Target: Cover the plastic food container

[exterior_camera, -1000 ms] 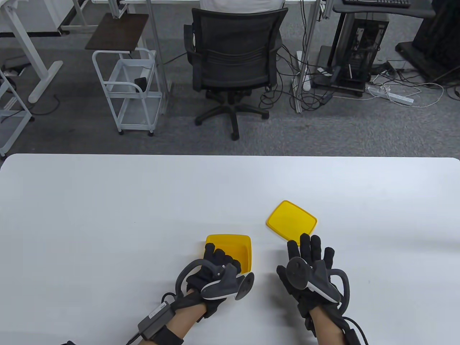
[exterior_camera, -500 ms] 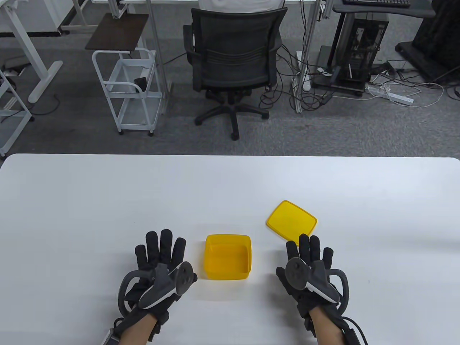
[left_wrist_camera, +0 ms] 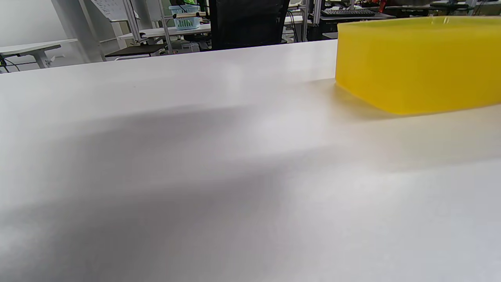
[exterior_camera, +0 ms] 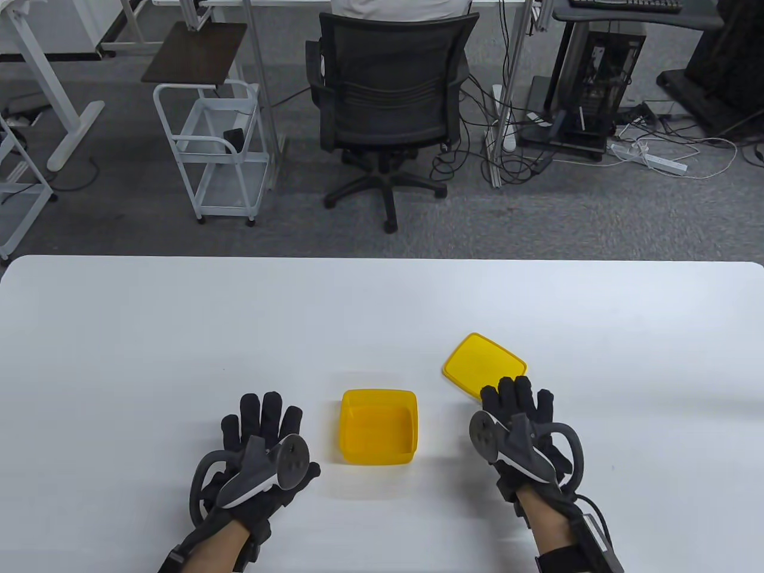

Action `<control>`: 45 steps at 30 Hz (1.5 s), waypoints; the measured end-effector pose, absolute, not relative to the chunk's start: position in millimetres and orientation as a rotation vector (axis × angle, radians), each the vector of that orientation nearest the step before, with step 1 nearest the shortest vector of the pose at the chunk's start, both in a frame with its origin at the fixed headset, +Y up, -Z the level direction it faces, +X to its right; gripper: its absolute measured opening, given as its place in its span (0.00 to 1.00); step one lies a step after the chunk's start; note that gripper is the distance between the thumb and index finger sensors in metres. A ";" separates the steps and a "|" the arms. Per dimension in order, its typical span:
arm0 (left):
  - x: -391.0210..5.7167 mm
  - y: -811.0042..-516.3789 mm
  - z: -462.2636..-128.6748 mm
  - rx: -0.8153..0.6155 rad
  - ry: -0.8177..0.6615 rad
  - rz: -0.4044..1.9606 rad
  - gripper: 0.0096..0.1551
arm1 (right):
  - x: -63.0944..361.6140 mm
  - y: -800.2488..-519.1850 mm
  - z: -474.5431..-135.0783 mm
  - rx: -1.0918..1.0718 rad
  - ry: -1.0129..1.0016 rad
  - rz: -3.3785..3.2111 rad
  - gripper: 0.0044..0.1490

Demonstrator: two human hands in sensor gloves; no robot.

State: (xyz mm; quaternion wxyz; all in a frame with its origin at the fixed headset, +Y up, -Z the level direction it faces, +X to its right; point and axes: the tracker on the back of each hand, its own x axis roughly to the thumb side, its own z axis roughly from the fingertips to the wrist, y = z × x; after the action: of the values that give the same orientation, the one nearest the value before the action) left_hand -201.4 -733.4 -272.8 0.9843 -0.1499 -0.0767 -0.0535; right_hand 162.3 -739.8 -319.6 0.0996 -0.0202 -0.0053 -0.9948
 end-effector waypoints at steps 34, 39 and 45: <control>-206.6 -730.4 -273.0 -0.233 -0.266 0.146 0.53 | 167.6 -714.9 -340.4 0.005 0.418 -2.768 0.25; -206.2 -727.2 -271.2 -0.183 -0.327 0.317 0.53 | 174.8 -667.9 -313.9 0.032 0.574 -3.030 0.25; -199.2 -728.3 -269.9 -0.155 -0.365 0.407 0.51 | 167.6 -623.0 -278.8 -0.223 0.570 -3.416 0.25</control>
State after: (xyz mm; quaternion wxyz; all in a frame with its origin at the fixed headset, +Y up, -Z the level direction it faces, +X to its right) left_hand -199.2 -728.3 -269.9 0.9600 -0.0765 -0.1799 0.2006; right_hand 167.6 -623.0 -278.8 -0.1638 -0.0634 0.1620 -0.9710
